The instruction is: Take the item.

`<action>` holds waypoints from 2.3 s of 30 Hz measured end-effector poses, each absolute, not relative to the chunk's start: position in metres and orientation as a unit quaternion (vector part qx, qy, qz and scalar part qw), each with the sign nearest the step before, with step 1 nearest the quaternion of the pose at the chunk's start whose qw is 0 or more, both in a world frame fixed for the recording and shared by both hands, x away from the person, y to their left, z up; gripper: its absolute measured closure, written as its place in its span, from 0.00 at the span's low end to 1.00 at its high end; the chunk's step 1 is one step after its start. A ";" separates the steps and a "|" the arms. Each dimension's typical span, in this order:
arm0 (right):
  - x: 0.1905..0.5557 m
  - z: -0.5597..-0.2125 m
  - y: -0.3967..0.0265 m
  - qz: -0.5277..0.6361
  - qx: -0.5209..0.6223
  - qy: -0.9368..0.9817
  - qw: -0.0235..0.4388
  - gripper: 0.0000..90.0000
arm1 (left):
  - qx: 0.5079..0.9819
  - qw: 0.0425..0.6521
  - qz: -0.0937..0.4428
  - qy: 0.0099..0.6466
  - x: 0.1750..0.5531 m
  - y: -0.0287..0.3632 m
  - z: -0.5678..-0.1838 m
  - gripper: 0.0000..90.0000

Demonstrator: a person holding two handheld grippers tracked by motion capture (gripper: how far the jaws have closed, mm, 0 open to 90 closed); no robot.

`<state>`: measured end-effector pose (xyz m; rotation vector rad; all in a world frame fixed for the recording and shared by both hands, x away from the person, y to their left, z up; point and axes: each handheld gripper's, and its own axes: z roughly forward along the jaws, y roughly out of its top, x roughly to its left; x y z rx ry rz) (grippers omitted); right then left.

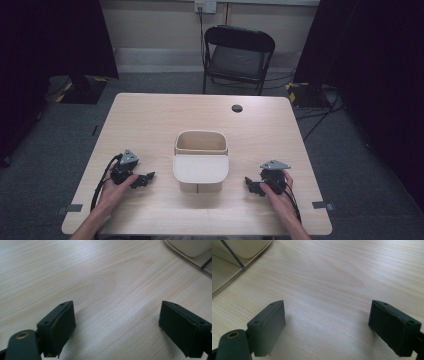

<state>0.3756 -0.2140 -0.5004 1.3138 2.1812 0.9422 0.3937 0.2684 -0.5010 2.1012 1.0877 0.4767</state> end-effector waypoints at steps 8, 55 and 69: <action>0.376 -0.500 -0.214 0.339 0.473 0.785 0.212 0.15 | 0.812 0.363 0.181 0.419 0.394 0.267 -0.498 0.18; 0.376 -0.500 -0.215 0.340 0.470 0.787 0.210 0.14 | 0.810 0.465 0.122 0.335 0.368 0.242 -0.462 0.20; 0.376 -0.500 -0.215 0.340 0.470 0.787 0.210 0.15 | 0.805 0.494 0.114 0.308 0.358 0.230 -0.452 0.22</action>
